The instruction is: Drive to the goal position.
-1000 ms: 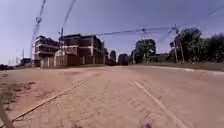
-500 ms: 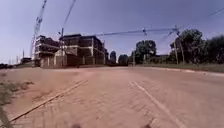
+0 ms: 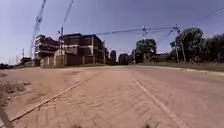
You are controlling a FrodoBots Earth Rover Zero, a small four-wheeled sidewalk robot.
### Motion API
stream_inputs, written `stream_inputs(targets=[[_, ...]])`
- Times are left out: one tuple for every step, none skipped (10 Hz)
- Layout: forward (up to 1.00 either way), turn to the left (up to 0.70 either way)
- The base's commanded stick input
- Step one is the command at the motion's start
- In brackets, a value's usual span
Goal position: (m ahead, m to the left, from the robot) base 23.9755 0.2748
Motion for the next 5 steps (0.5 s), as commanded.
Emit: stream_inputs(targets=[[0.30,0.00],[0.30,0.00],[0.30,0.00],[0.30,0.00],[0.30,0.00]])
